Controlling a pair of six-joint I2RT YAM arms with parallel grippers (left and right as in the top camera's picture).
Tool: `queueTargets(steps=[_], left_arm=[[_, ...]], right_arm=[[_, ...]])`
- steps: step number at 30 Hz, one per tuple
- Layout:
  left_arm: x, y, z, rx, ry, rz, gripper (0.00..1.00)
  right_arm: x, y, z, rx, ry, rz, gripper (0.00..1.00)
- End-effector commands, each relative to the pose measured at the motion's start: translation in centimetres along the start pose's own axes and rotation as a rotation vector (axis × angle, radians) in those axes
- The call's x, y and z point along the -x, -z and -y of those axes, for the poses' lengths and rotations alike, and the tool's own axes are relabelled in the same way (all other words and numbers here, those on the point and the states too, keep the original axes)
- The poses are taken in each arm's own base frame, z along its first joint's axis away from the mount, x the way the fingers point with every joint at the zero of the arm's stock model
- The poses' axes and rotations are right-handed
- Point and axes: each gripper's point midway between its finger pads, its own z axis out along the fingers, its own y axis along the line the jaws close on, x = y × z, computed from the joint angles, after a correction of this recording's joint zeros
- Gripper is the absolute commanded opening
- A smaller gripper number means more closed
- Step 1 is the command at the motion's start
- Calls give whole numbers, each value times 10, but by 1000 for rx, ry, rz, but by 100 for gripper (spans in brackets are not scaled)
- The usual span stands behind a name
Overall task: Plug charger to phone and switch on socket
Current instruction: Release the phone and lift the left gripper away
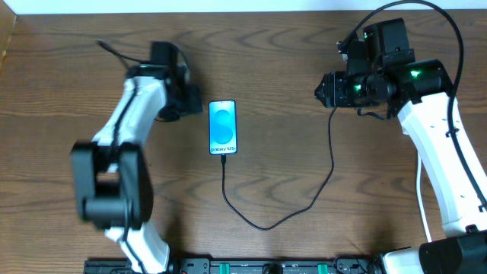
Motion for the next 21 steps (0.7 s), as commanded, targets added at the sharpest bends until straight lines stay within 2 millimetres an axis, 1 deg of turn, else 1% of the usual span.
queueTargets(steps=[1, 2, 3, 4, 5, 6, 7, 8, 10, 11, 13, 14, 15, 16, 20, 21], left_arm=[[16, 96, 10, -28, -11, 222, 59], [16, 109, 12, -34, -15, 249, 59], [14, 129, 16, -44, -22, 293, 65], [13, 144, 18, -52, -29, 327, 75], [12, 158, 21, -60, -35, 364, 88], [11, 170, 22, -66, -39, 392, 90], [6, 193, 25, -79, -49, 447, 91], [4, 206, 27, -87, -55, 481, 91], [0, 223, 30, -97, -63, 526, 92], [-3, 233, 31, -103, -67, 551, 92], [-6, 242, 32, -108, -71, 575, 92], [-8, 249, 33, -112, -74, 593, 92], [-9, 252, 33, -115, -75, 601, 92], [-10, 254, 33, -116, -77, 606, 92], [-10, 253, 33, -115, -76, 605, 92], [-10, 253, 33, -115, -76, 605, 92]], right_arm=[[2, -1, 10, -47, 15, 10, 55], [2, -1, 12, -57, 14, 12, 54], [3, -1, 14, -66, 12, 15, 54], [4, -1, 15, -66, 12, 17, 54], [4, -1, 15, -66, 14, 18, 52], [4, 0, 15, -66, 22, 19, 49], [4, 0, 16, -67, 23, 21, 45], [5, 1, 17, -67, 20, 22, 40], [6, 2, 18, -67, 16, 26, 35], [6, 3, 21, -68, 10, 28, 30], [7, 5, 23, -62, -1, 32, 22], [9, 7, 27, -54, -15, 36, 13], [10, 8, 30, -46, -27, 39, 8], [13, 11, 37, -41, -51, 46, 1], [20, 24, 71, -40, -139, 81, 1], [25, 31, 85, -33, -162, 103, 1]])
